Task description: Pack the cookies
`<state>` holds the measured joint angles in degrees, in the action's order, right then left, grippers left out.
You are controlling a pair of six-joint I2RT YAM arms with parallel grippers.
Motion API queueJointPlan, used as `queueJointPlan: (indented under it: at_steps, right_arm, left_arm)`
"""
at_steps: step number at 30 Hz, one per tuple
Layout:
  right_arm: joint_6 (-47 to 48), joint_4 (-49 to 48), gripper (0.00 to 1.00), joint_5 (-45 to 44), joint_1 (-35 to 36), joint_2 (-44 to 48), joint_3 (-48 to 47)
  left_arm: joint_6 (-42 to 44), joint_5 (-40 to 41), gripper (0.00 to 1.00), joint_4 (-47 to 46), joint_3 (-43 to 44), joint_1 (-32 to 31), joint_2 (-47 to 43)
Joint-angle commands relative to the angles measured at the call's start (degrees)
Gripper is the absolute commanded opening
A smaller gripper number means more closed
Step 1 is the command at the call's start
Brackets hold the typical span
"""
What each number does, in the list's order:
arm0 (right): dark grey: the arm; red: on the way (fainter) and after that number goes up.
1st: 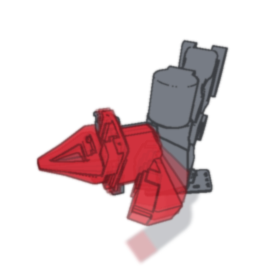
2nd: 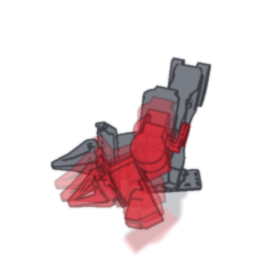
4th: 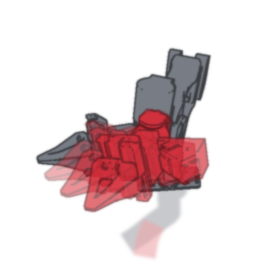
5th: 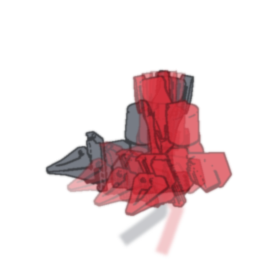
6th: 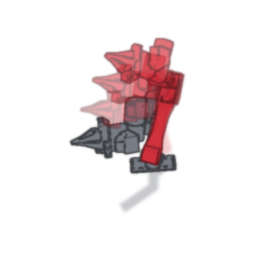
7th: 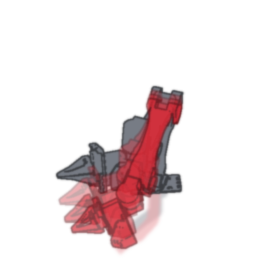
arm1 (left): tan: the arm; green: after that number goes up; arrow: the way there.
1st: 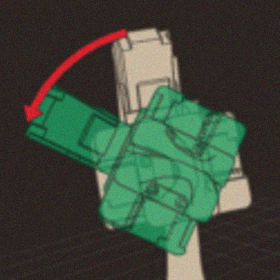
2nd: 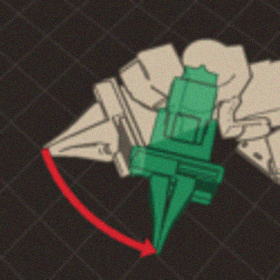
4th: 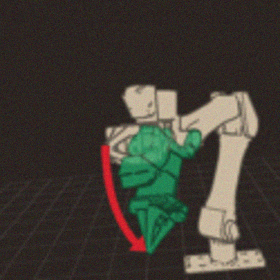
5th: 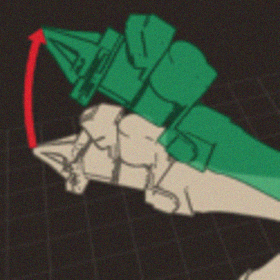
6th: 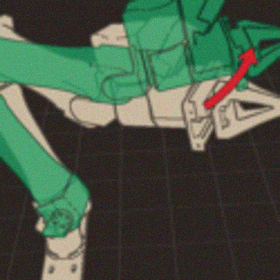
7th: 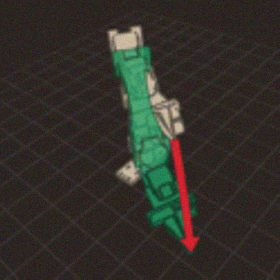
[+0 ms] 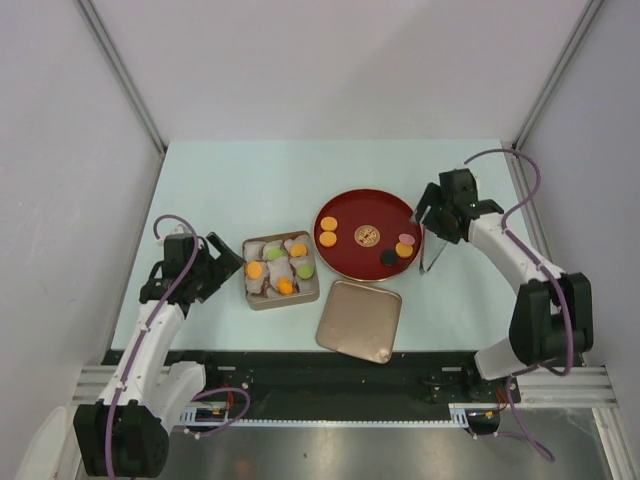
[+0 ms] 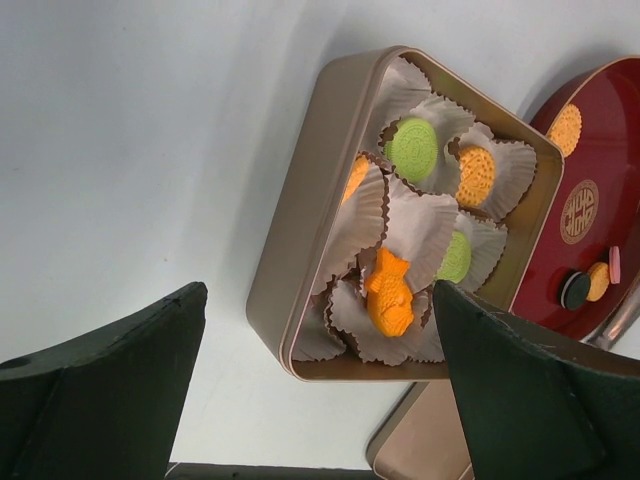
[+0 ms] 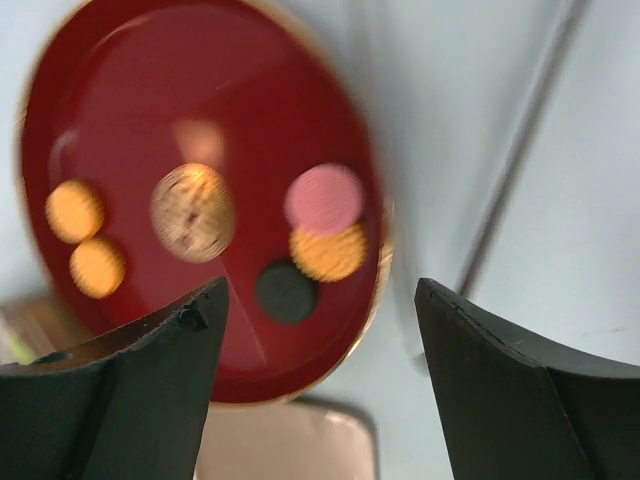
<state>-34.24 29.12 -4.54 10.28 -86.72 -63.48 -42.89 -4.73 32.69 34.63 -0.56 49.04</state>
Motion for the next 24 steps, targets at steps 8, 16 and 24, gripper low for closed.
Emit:
queueJointPlan:
  at_steps: [8, 16, 24]
  right_arm:
    - [-3.3, 2.7, 0.70, -9.3, 18.8, 19.5, 15.3]
    - [-14.3, 6.3, 0.57, -14.1, 31.5, 26.7, 24.2]
    - [-18.4, 4.9, 0.52, -14.3, 37.7, 19.7, 26.7]
  left_arm:
    - [3.0, 0.6, 1.00, 0.3, 2.6, 0.4, -2.0]
    - [3.2, 0.5, 1.00, -1.5, 0.9, 0.3, -3.5]
    - [3.2, -0.3, 1.00, -2.5, 0.0, 0.3, -2.2]
